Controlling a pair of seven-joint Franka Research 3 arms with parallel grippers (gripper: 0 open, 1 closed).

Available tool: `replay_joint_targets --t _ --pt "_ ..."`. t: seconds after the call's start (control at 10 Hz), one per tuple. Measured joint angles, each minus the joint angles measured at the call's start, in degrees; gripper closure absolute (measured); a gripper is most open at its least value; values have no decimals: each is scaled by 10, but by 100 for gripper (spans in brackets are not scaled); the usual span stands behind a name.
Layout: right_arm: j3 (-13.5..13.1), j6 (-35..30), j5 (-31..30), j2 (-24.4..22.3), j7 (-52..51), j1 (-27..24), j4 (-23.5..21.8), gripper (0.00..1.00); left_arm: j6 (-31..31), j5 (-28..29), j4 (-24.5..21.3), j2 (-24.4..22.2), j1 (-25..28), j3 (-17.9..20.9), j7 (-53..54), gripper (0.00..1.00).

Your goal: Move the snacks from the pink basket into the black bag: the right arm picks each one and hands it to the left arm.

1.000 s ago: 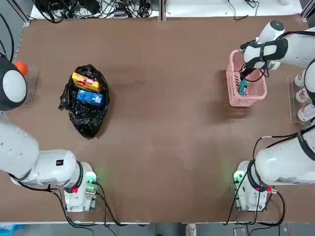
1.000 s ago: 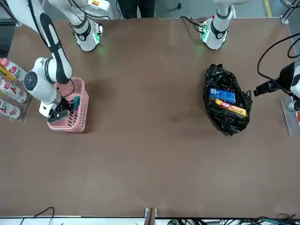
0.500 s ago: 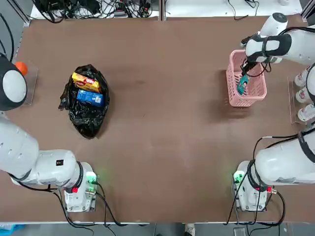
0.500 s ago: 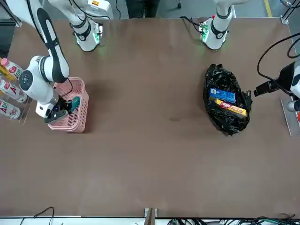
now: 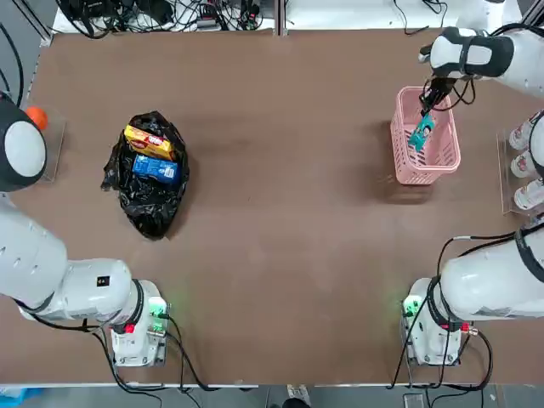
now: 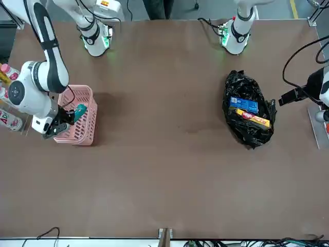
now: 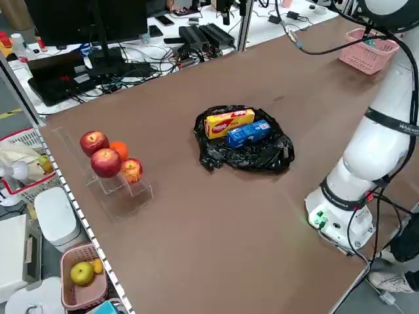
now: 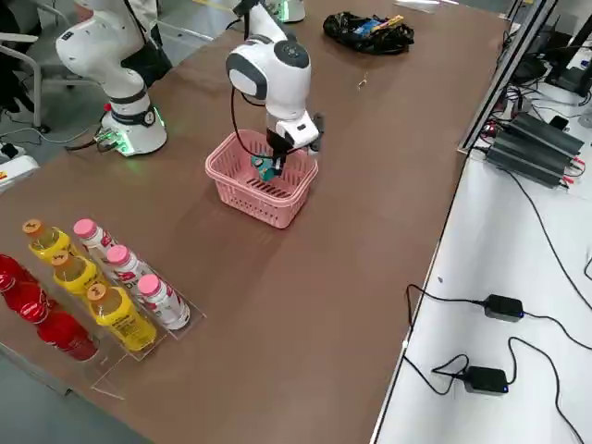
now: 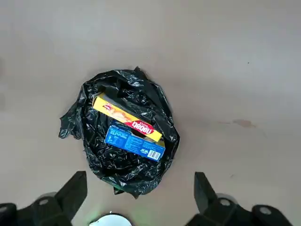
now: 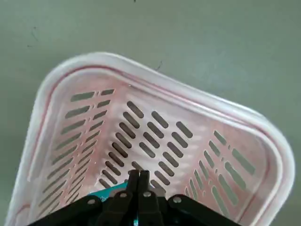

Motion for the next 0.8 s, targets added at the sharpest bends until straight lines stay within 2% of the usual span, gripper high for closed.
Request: replay_joint_targets --t 0.2,0.6,0.8 --pt "1 -43 0 -2 8 2 30 98 0 0 2 0 0 0 -8 0" --pt "2 -165 0 -8 48 18 121 98 0 -11 7 -1 0 0 -9 0" --pt "3 -205 0 -10 102 25 153 98 0 -24 8 -3 0 0 -19 0"
